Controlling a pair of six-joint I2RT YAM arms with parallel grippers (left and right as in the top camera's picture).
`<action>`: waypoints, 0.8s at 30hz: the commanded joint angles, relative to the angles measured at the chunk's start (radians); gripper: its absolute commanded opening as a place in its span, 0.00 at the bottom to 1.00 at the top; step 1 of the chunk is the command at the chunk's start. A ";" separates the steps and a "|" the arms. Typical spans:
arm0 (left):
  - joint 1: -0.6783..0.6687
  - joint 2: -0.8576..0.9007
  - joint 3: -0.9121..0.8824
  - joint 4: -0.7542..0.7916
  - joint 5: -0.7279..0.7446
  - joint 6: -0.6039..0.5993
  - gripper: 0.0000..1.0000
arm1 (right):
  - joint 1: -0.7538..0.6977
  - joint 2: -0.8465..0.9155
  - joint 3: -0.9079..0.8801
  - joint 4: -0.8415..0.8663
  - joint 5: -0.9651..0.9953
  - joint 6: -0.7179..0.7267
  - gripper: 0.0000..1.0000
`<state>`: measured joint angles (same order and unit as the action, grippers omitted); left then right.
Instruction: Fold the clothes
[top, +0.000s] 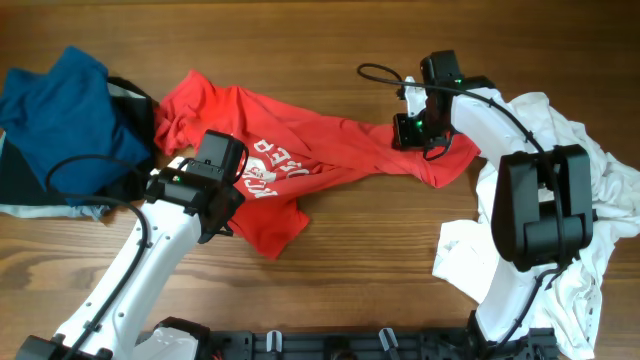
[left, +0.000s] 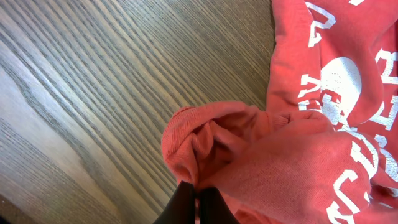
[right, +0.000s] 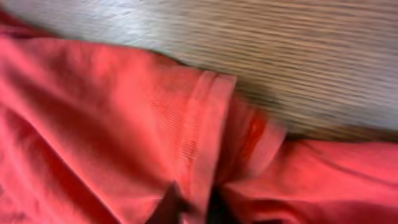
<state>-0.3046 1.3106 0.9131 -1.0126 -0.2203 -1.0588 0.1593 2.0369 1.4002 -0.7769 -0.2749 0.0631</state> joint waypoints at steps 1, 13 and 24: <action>0.008 -0.008 -0.004 0.001 -0.029 0.010 0.04 | -0.002 -0.051 0.013 -0.042 0.130 0.143 0.05; 0.086 -0.008 -0.004 -0.029 -0.163 0.042 0.04 | -0.008 -0.539 0.049 -0.031 0.232 0.180 0.04; 0.100 -0.008 -0.004 -0.018 -0.167 0.042 0.04 | -0.118 -0.242 0.049 0.210 0.257 0.172 1.00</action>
<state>-0.2100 1.3106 0.9123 -1.0359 -0.3550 -1.0290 0.0803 1.7985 1.4490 -0.4706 -0.0437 0.2203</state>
